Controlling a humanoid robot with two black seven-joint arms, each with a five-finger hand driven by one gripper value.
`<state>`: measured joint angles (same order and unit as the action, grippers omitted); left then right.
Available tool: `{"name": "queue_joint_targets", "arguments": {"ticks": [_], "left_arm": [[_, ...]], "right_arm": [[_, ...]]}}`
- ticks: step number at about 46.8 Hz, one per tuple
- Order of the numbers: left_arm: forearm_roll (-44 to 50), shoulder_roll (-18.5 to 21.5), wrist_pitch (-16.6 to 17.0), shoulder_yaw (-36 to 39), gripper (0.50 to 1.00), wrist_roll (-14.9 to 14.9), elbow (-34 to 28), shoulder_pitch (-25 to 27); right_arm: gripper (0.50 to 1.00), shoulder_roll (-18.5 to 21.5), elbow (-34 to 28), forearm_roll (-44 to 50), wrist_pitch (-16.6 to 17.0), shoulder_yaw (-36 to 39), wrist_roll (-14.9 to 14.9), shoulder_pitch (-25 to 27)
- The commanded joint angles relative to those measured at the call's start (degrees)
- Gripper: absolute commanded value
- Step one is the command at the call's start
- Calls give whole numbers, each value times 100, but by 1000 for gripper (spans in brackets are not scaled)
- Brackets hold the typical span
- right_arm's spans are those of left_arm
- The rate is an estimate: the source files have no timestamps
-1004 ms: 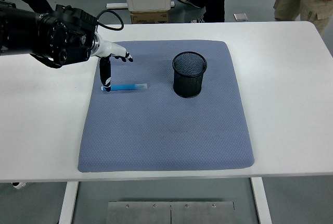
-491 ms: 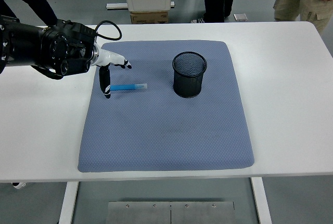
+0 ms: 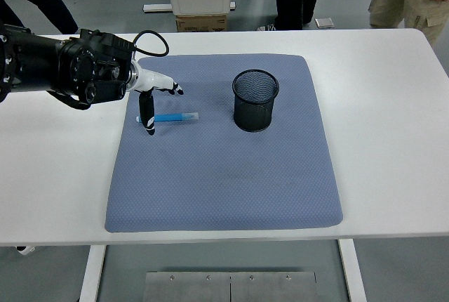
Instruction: Left hand places marker in pen holder
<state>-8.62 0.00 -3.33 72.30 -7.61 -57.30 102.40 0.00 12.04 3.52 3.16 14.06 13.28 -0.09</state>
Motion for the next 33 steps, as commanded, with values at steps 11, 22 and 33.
{"name": "queue_joint_targets", "arguments": {"ticks": [11,22,33], "left_arm": [[18,0,-1,-198,859,-4,-1,-19],[18,0,-1,-216,795,-4,-1,-89],[27,0,25,-216,727,-4,-1,-98]], "right_arm": [[1000,0,0,0,0,0,-1,0],[1000,0,0,0,0,0,-1,0],[1000,0,0,0,0,0,-1,0]]}}
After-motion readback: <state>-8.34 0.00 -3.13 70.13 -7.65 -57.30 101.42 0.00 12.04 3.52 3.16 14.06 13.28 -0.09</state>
